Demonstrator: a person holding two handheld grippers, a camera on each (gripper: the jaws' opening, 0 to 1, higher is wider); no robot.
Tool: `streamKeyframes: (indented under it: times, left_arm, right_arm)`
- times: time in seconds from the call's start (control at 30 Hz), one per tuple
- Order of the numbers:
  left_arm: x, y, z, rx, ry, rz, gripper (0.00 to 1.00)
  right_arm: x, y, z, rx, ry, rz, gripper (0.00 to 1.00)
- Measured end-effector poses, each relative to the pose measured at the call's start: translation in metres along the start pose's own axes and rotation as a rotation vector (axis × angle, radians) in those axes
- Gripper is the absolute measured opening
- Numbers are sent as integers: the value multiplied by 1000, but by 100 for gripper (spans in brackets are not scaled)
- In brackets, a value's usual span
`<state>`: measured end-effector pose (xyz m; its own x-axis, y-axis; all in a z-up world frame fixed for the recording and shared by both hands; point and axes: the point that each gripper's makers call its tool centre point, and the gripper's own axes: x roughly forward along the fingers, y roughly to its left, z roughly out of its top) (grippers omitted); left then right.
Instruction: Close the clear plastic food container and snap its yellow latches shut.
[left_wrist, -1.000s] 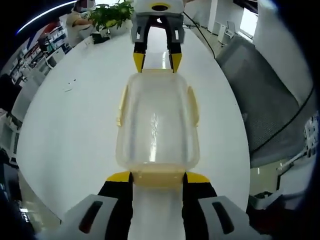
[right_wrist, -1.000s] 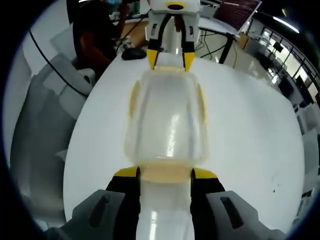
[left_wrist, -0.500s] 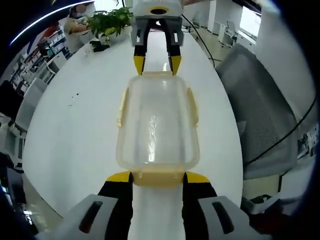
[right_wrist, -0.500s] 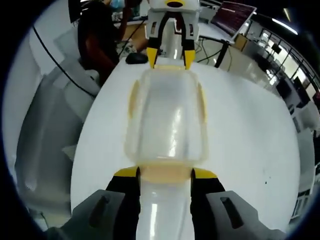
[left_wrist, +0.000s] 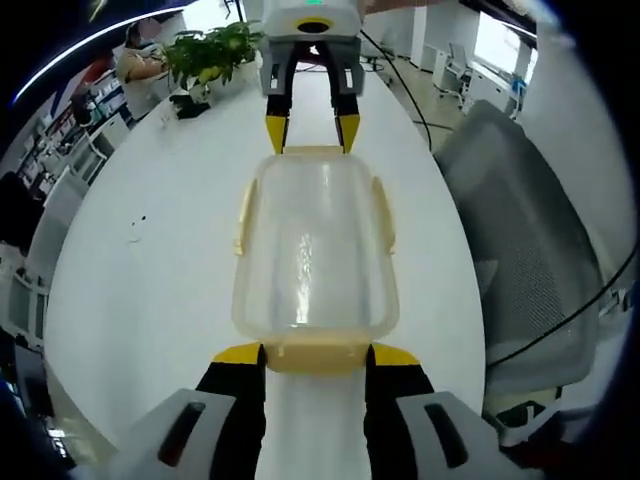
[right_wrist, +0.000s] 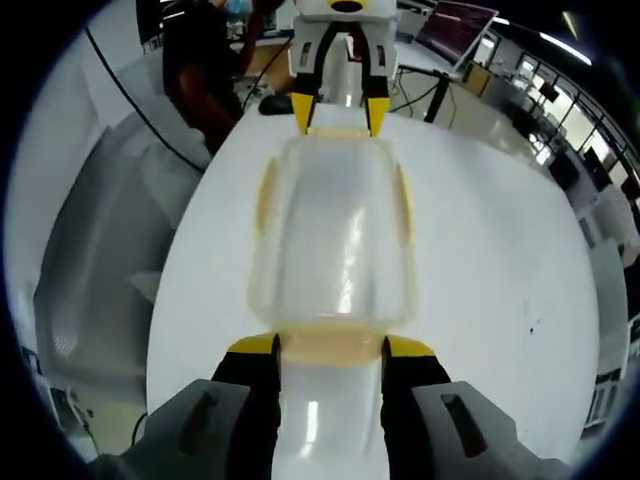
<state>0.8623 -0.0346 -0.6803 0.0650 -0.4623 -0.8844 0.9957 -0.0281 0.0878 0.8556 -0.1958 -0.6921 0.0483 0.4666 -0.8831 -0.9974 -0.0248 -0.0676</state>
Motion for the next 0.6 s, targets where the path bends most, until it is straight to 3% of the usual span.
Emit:
streamKeyframes:
  times: [0.6]
  left_arm:
    - [36,11,44,46,-8,9,32]
  right_arm:
    - [-23,1,-55,28,15,-33,35]
